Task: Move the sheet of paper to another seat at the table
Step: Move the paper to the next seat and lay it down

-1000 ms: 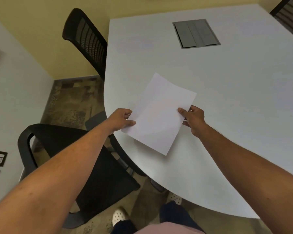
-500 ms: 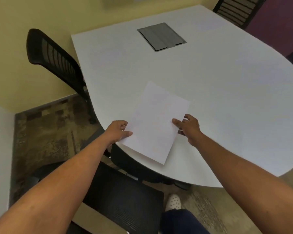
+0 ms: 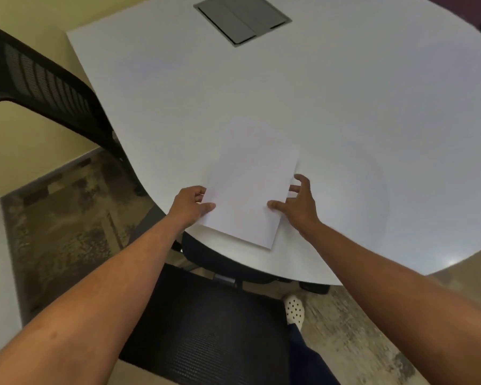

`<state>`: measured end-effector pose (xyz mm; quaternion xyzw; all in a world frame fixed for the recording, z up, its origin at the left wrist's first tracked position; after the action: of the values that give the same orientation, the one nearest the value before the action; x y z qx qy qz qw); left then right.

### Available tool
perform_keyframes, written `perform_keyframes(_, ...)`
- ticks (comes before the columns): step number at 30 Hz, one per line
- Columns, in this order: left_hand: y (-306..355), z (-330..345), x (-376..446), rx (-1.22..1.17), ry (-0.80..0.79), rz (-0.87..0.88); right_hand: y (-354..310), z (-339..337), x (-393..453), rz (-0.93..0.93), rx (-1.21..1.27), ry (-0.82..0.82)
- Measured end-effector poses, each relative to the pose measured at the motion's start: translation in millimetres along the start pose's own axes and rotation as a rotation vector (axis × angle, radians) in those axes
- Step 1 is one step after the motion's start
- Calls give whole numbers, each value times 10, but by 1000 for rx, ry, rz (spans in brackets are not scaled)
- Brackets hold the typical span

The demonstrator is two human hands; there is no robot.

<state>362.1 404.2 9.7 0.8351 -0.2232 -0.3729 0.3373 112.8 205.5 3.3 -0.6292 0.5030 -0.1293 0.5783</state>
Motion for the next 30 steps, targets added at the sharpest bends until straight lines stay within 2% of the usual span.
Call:
perform_keyframes(5,-102,138,303,28,-77,54,380,279,-264,-107,-421,28)
perform_keyframes(8,-83,187,372,85,-80,130,511,432,-333,-182,-751,29)
perform_keyframes(10,-85,187,409,140,-67,175,562,520,-342,-197,-872,29)
perform_keyframes(13,-111,144,412,319,-82,279,603,583,-344,-174,-896,47)
perform_keyframes(17,-143,31,493,711,-96,550,622,606,-351,-173,-936,48)
perform_keyframes(21,-238,6,695,985,-276,770,634,622,-359,-164,-972,15)
perform_keyframes(25,-267,-12,831,1042,-335,820,635,590,-414,-209,-916,81)
perform_keyframes(30,-247,-70,874,1044,-343,805,662,657,-426,-205,-979,70)
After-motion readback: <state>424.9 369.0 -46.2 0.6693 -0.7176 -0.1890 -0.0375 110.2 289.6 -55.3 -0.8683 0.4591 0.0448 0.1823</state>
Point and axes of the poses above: each hand's wrist, its own x-axis towards the middle knuckle, its own z-axis out of the palm, y = z × x, the point moved 6 cm from there along x, towards the middle knuckle, and after that the axes turned 2 degrees about z, right-handed, at the moved point
